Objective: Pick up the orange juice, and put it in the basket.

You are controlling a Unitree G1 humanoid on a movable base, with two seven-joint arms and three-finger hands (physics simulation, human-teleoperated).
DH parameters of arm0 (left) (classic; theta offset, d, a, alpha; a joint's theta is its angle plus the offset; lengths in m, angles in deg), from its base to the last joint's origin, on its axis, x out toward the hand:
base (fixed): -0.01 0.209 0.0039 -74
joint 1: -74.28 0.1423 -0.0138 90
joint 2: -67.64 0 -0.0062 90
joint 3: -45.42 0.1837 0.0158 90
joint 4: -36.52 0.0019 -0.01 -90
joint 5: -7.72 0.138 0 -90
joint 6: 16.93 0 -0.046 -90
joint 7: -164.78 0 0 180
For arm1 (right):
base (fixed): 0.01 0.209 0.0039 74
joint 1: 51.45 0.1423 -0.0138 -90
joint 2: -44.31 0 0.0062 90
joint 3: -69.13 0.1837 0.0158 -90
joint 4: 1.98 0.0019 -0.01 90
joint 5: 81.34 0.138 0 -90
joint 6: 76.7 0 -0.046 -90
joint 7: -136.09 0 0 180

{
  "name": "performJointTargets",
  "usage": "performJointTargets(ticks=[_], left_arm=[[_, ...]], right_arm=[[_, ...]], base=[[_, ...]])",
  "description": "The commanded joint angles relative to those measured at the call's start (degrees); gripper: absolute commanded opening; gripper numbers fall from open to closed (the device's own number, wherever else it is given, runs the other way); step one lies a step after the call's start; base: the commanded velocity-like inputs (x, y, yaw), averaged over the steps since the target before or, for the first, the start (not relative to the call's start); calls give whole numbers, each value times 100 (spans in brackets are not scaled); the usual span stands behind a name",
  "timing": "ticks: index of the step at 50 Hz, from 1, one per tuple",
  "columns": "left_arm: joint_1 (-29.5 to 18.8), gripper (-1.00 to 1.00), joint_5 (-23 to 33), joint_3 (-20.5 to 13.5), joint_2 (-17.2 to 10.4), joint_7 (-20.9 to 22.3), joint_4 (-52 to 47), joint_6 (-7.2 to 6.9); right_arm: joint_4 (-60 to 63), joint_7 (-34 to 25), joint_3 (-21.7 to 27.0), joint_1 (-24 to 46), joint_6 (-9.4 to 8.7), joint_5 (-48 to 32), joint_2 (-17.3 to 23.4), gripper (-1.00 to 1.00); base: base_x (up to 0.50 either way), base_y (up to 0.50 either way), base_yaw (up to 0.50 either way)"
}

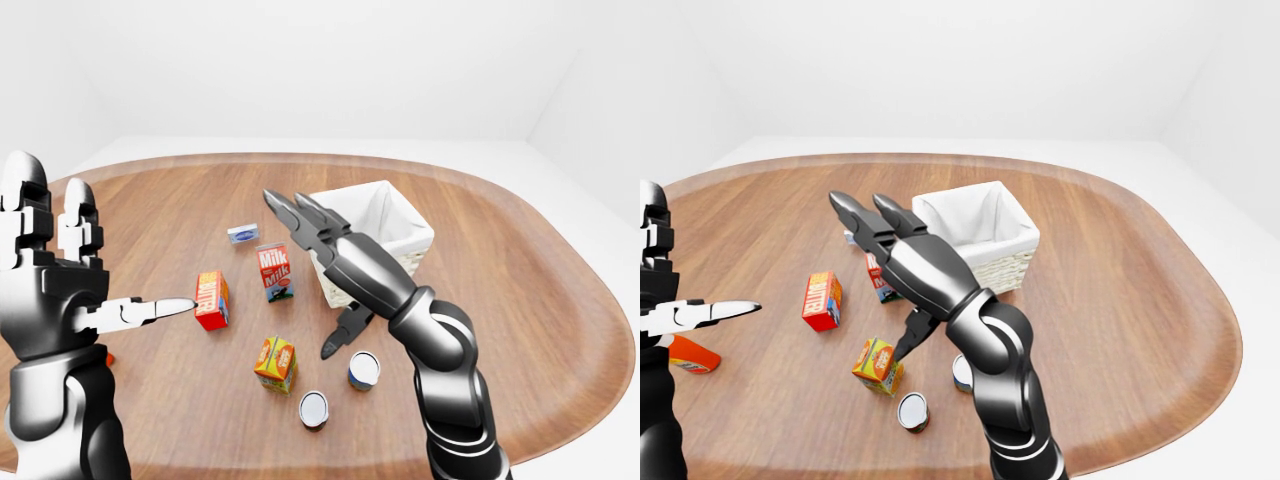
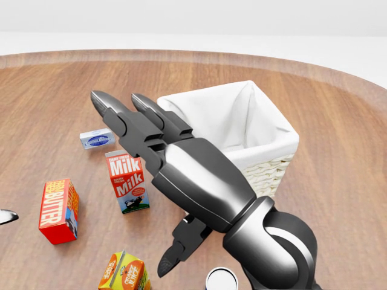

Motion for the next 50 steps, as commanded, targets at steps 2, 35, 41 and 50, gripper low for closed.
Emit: performJointTargets(ticks=[2,35,41,50], left_arm=[[-22,100,17,19,-3,-4,43,0],[-52,100,44,105,-24,-19,283,0],[-36,100,46,101,-15,-10,275,0],[-33,100,34,79,-11,-13,215,0]], right_arm=[[-58,0,-286,-395,0,-203,-75,100],[-917,306,-1258,-1256,0,-165,-76,100],[-1239,505,-1278,-1282,0,-83,-86,100],[-1844,766,-1181,-1187,217,58,-140,100]], base=[[0,0,0],[0,0,0],[0,0,0],[0,0,0]])
